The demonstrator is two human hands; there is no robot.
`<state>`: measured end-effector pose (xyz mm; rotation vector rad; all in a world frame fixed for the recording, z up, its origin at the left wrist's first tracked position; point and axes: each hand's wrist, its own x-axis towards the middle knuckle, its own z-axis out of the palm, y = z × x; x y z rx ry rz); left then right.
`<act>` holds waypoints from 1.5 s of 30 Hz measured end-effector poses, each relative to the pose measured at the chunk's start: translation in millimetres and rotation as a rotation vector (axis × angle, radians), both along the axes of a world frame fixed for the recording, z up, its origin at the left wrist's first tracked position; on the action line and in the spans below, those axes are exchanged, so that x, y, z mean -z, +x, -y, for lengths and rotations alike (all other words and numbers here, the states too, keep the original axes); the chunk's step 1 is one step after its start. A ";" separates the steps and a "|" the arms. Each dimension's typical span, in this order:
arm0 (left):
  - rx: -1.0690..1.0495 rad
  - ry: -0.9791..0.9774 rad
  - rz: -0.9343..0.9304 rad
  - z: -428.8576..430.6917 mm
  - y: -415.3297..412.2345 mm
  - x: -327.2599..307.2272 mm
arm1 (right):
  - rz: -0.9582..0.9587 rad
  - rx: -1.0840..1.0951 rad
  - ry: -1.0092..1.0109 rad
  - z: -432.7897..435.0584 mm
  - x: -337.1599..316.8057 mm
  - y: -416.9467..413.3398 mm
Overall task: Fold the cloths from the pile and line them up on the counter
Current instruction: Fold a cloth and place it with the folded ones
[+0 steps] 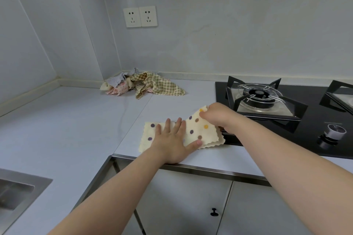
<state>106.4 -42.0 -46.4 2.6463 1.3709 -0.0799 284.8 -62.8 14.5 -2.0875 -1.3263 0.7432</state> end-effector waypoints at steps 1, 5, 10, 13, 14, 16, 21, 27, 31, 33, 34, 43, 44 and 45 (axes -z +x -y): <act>0.003 -0.002 -0.004 6.5 4.2 0.0 | 0.064 0.001 0.021 4.2 -2.2 -2.0; -0.009 0.000 0.000 36.8 32.5 2.6 | 0.378 0.027 0.106 23.4 -10.0 -5.8; -0.043 -0.029 0.009 47.1 50.4 1.5 | 0.629 0.051 0.098 39.7 -20.1 -9.3; -0.029 -0.058 0.006 46.4 49.1 -1.5 | 0.544 0.031 0.101 40.7 -21.9 -15.5; -0.012 -0.090 0.013 43.9 47.8 -3.4 | 0.503 0.018 0.113 39.7 -21.9 -19.0; 0.045 -0.181 0.039 34.8 38.2 -14.0 | 0.436 -0.009 0.133 37.6 -22.3 -28.2; -0.088 -0.197 0.378 -6.0 -27.8 -46.8 | 0.273 -0.074 0.112 34.4 -23.3 -63.2; -0.632 -0.274 0.850 -23.6 -66.2 -24.4 | 0.276 -0.168 -0.029 26.3 -7.4 -107.9; -0.640 -0.347 0.990 -25.6 -70.5 -18.6 | 0.291 -0.171 -0.060 20.0 4.8 -115.8; -0.620 -0.369 1.025 -28.1 -70.4 -18.9 | 0.277 -0.179 -0.069 17.9 9.0 -116.5; -0.610 -0.374 1.029 -29.3 -70.2 -19.2 | 0.269 -0.193 -0.070 16.8 10.1 -116.5; -0.579 -0.294 0.873 -32.9 -59.9 -28.5 | -0.076 -0.187 0.070 16.8 6.7 -87.5; -0.548 -0.266 0.810 -32.8 -58.1 -30.3 | 0.034 -0.105 0.120 16.8 7.0 -80.2; -0.512 -0.237 0.724 -32.3 -56.2 -32.4 | 0.185 -0.034 0.125 17.3 8.3 -74.2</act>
